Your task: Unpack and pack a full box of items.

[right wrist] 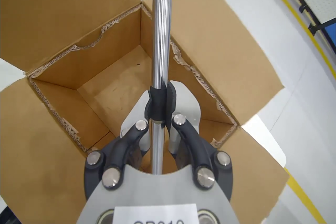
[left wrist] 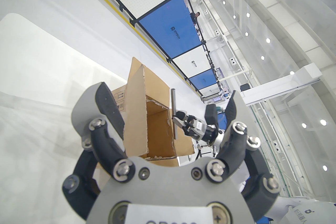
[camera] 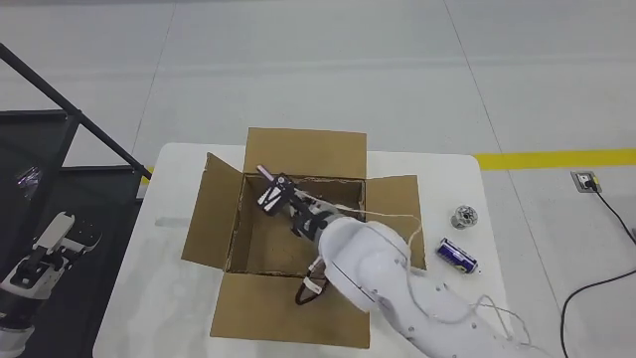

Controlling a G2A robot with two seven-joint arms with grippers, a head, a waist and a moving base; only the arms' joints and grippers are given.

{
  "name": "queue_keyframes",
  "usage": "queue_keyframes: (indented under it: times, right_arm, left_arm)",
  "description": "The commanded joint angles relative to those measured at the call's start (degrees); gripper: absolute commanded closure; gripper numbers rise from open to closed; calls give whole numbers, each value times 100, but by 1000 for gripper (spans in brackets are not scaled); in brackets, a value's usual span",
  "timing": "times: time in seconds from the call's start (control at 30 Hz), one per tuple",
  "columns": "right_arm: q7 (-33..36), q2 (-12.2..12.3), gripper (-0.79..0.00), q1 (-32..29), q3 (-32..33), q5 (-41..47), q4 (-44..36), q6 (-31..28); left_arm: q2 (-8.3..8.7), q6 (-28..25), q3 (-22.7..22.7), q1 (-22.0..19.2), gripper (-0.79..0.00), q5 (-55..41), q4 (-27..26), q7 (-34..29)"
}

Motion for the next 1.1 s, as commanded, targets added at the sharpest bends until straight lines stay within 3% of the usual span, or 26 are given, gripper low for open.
queue_keyframes:
  times: [0.0, 0.4, 0.57, 0.9, 1.07]
  right_arm:
    - [16, -30, 0, 90, -44, 60, 165, 22]
    - [-12, -30, 0, 63, -43, 82, 180, 5]
    - [-153, -134, 0, 114, -137, 300, 941, -358]
    - [67, -883, 0, 1309, -843, 1441, 3350, -1187]
    - [83, -1310, 0, 1701, -1090, 1955, 4611, -1261]
  left_arm:
    - [0, 0, 0, 0, -785, 0, 0, 0]
    - [0, 0, 0, 0, -785, 0, 0, 0]
    - [0, 0, 0, 0, -785, 0, 0, 0]
    - [0, 0, 0, 0, -785, 0, 0, 0]
    - [0, 0, 0, 0, -785, 0, 0, 0]
